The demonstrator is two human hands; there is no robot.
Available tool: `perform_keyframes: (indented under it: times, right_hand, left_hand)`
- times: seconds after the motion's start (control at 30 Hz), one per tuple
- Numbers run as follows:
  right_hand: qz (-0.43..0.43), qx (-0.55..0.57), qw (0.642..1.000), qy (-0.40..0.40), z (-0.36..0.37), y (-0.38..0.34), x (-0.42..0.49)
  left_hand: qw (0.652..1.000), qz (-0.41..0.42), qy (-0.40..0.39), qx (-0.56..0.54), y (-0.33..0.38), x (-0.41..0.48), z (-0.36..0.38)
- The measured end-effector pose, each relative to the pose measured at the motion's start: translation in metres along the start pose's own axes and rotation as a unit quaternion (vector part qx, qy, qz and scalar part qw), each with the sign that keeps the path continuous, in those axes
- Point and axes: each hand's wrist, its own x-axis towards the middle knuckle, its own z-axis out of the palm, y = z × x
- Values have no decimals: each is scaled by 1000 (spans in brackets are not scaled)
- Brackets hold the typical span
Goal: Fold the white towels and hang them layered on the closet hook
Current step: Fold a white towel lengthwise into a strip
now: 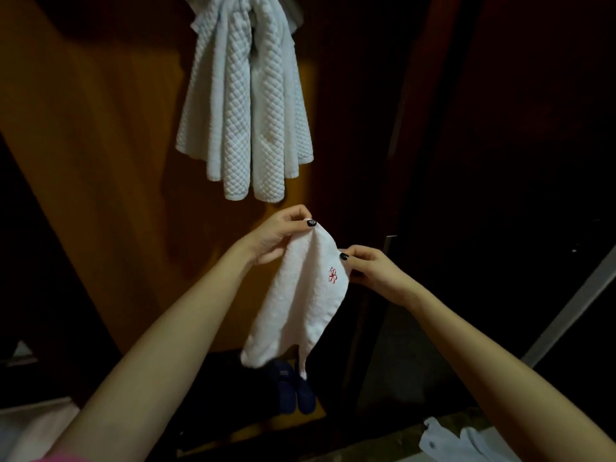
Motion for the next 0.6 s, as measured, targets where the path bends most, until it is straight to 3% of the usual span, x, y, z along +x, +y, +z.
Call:
perform_keyframes:
  times: [0.13,0.23,0.37,0.47,0.6]
  right_hand:
    - [25,74,995,-66,18,-7,10]
    - [27,66,993,-91,26,-10,13]
    - [7,-4,1000,-17,25,-12,17]
    - [-25,-38,998,37,19,-12,19]
    - [-71,-130,985,87,16,-8,17]
  left_hand:
    - [998,12,1,-62,6,-4,-9]
    - [998,12,14,-68,12,-5,-15]
    - [996,21,32,86,17,-5,-24]
    - [970,35,46,238,21,-9,-33]
    - [947,48,43,314,17,-13,-37]
